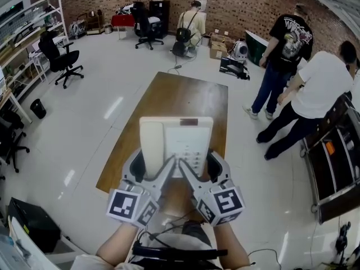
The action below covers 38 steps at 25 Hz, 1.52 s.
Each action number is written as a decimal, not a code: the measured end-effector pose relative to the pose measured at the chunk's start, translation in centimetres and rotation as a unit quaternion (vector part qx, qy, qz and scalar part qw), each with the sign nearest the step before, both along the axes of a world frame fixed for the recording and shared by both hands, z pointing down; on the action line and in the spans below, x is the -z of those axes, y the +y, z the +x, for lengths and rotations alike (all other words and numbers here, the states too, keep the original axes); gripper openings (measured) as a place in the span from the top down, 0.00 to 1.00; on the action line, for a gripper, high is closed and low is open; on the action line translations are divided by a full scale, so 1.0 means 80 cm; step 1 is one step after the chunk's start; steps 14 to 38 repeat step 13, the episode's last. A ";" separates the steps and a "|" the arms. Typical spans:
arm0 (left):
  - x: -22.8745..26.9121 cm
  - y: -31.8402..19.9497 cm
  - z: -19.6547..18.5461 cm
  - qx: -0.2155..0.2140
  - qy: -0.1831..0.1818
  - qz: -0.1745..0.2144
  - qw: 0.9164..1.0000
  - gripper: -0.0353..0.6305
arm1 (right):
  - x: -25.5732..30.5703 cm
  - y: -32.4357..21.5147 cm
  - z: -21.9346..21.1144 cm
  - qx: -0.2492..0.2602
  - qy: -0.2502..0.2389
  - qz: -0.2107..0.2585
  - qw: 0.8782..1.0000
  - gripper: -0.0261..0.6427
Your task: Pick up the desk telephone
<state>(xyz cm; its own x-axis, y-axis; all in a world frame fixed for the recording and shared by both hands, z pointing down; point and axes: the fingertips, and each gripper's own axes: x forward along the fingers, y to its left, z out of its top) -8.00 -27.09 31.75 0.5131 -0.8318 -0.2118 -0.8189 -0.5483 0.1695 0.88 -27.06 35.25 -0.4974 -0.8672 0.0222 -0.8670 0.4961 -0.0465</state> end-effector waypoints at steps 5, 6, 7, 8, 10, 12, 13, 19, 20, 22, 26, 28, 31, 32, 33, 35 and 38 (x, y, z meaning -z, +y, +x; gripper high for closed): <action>-0.002 -0.004 0.002 -0.003 -0.002 -0.004 1.000 0.46 | -0.002 -0.003 0.001 -0.003 -0.001 -0.003 1.000 0.49; -0.003 -0.005 0.001 -0.003 -0.002 -0.005 1.000 0.46 | -0.003 -0.003 0.001 -0.004 -0.001 -0.004 1.000 0.49; -0.004 -0.005 0.001 -0.004 -0.001 -0.006 1.000 0.46 | -0.004 -0.004 0.001 -0.005 -0.001 -0.005 1.000 0.49; -0.005 -0.006 0.000 -0.004 -0.001 -0.007 1.000 0.46 | -0.005 -0.004 0.000 -0.005 0.000 -0.005 1.000 0.49; -0.007 -0.008 -0.001 -0.005 0.000 -0.009 1.000 0.46 | -0.006 -0.006 -0.001 -0.007 0.002 -0.007 1.000 0.49; -0.007 -0.010 -0.001 -0.006 0.001 -0.011 1.000 0.46 | -0.006 -0.007 -0.001 -0.008 0.003 -0.008 1.000 0.49; -0.007 -0.011 -0.001 -0.006 0.001 -0.012 1.000 0.46 | -0.006 -0.008 -0.001 -0.008 0.004 -0.009 1.000 0.49; -0.007 -0.011 -0.001 -0.006 0.001 -0.012 1.000 0.46 | -0.006 -0.008 -0.001 -0.008 0.004 -0.009 1.000 0.49; -0.007 -0.011 -0.001 -0.006 0.001 -0.012 1.000 0.46 | -0.006 -0.008 -0.001 -0.008 0.004 -0.009 1.000 0.49; -0.007 -0.011 -0.001 -0.006 0.001 -0.012 1.000 0.46 | -0.006 -0.008 -0.001 -0.008 0.004 -0.009 1.000 0.49; -0.007 -0.011 -0.001 -0.006 0.001 -0.012 1.000 0.46 | -0.006 -0.008 -0.001 -0.008 0.004 -0.009 1.000 0.49; -0.007 -0.011 -0.001 -0.006 0.001 -0.012 1.000 0.46 | -0.006 -0.008 -0.001 -0.008 0.004 -0.009 1.000 0.49; -0.007 -0.011 -0.001 -0.006 0.001 -0.012 1.000 0.46 | -0.006 -0.008 -0.001 -0.008 0.004 -0.009 1.000 0.49; -0.007 -0.011 -0.001 -0.006 0.001 -0.012 1.000 0.46 | -0.006 -0.008 -0.001 -0.008 0.004 -0.009 1.000 0.49; -0.007 -0.011 -0.001 -0.006 0.001 -0.012 1.000 0.46 | -0.006 -0.008 -0.001 -0.008 0.004 -0.009 1.000 0.49; -0.007 -0.011 -0.001 -0.006 0.001 -0.012 1.000 0.46 | -0.006 -0.008 -0.001 -0.008 0.004 -0.009 1.000 0.49; -0.007 -0.011 -0.001 -0.006 0.001 -0.012 1.000 0.46 | -0.006 -0.008 -0.001 -0.008 0.004 -0.009 1.000 0.49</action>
